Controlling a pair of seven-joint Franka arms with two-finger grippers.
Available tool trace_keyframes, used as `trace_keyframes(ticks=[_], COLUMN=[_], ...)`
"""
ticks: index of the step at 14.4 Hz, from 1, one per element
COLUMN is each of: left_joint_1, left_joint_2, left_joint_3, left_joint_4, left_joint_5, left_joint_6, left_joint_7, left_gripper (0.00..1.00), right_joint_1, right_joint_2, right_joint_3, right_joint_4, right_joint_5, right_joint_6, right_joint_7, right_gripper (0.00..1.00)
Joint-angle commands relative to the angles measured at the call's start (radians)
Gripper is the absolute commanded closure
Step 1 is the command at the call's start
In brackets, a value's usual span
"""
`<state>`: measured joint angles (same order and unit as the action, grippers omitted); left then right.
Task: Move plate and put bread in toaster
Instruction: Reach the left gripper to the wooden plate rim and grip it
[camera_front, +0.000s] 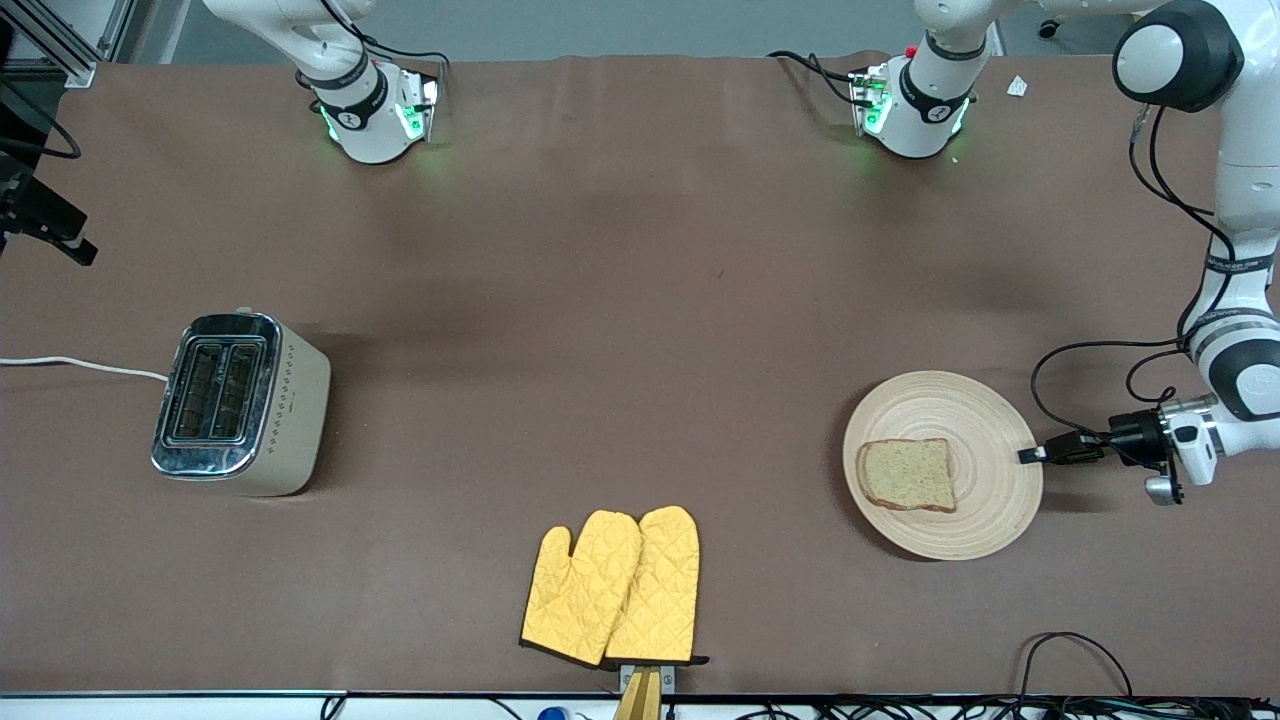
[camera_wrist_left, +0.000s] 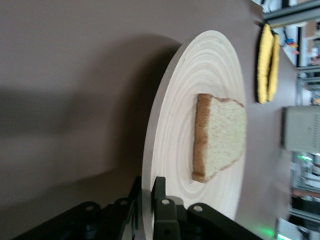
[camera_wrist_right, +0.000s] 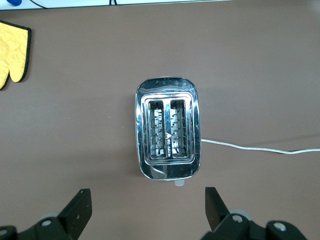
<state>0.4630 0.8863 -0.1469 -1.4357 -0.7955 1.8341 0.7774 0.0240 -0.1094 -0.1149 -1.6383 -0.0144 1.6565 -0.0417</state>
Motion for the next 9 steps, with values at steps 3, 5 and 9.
trace_keyframes(ticks=[3, 5, 9], left_joint_1=[-0.006, -0.01, -0.065], left_joint_2=[-0.047, -0.07, -0.078], left_joint_3=[-0.129, -0.189, -0.261], left_joint_4=[0.011, -0.012, -0.052], left_joint_5=[0.001, 0.001, -0.005], left_joint_6=[-0.124, -0.119, -0.073], left_joint_7=[-0.186, -0.242, -0.248], left_gripper=[1.0, 1.0, 1.0], right_joint_1=[-0.021, -0.021, -0.021], right_joint_2=[-0.007, -0.007, -0.007], right_joint_3=[0.014, 0.014, 0.014], right_joint_4=[-0.026, -0.026, -0.026], right_joint_5=[0.041, 0.041, 0.041], right_joint_6=[0.014, 0.016, 0.035], right_joint_7=[-0.006, -0.007, -0.006], right_gripper=[0.0, 0.0, 0.0])
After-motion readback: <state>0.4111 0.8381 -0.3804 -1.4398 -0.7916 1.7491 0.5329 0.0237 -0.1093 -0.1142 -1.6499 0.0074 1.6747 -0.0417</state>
